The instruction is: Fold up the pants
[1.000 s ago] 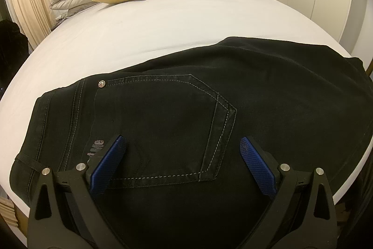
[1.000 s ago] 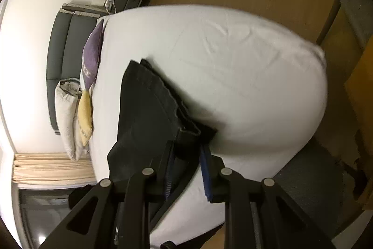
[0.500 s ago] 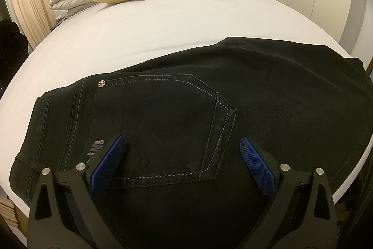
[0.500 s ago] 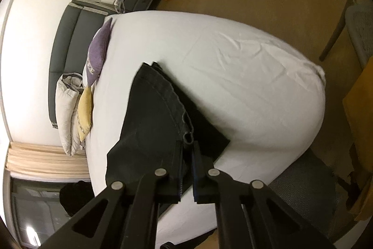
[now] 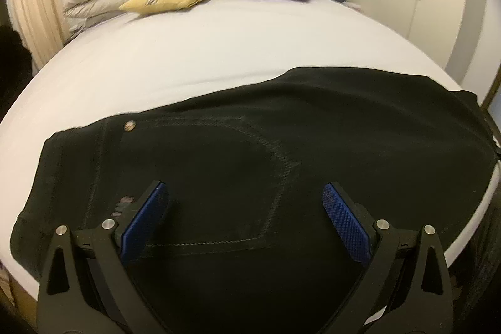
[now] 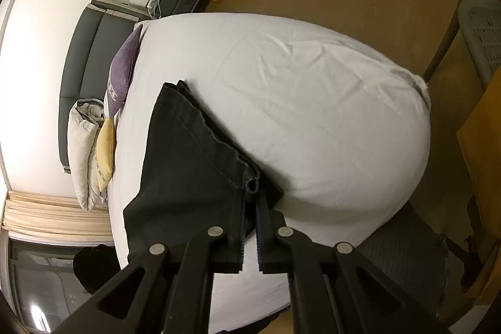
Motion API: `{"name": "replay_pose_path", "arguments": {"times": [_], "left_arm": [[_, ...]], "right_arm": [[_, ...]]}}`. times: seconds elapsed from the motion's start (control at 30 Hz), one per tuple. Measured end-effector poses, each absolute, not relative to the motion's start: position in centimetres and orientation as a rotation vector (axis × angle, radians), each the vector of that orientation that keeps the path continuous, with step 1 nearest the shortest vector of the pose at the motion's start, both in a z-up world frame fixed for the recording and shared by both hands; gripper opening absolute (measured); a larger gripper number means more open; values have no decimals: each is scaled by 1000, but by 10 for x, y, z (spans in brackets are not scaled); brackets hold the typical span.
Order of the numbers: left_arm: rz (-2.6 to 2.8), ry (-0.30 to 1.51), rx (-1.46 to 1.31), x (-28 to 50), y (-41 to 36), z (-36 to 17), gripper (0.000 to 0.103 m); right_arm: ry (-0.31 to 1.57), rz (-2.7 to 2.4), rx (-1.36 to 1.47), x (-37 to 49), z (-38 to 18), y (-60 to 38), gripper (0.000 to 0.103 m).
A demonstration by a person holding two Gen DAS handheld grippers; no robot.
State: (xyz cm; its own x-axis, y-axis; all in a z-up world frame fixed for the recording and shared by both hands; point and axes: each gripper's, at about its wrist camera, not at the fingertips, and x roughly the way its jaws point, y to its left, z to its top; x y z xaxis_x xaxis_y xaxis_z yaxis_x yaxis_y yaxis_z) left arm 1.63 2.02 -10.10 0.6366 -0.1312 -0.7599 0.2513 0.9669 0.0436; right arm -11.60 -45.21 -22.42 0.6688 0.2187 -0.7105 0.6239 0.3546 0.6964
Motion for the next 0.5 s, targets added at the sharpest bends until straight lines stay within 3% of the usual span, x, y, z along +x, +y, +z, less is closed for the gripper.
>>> {"name": "replay_pose_path", "arguments": {"times": [0.1, 0.13, 0.17, 0.2, 0.33, 0.5], "left_arm": [[-229, 919, 216, 22, 7, -121, 101], [-223, 901, 222, 20, 5, -121, 101], [-228, 899, 205, 20, 5, -120, 101], [-232, 904, 195, 20, 5, -120, 101], [-242, 906, 196, 20, 2, -119, 101], [-258, 910, 204, 17, -9, -120, 101]], "right_arm": [[880, -260, 1188, -118, -221, -455, 6], [909, -296, 1176, -123, -216, -457, 12], [941, -359, 1144, -128, -210, -458, 26], [976, -446, 1089, -134, -200, -461, 28], [887, -453, 984, -132, -151, -462, 28], [821, -24, 934, -35, -122, -406, 28]]}}
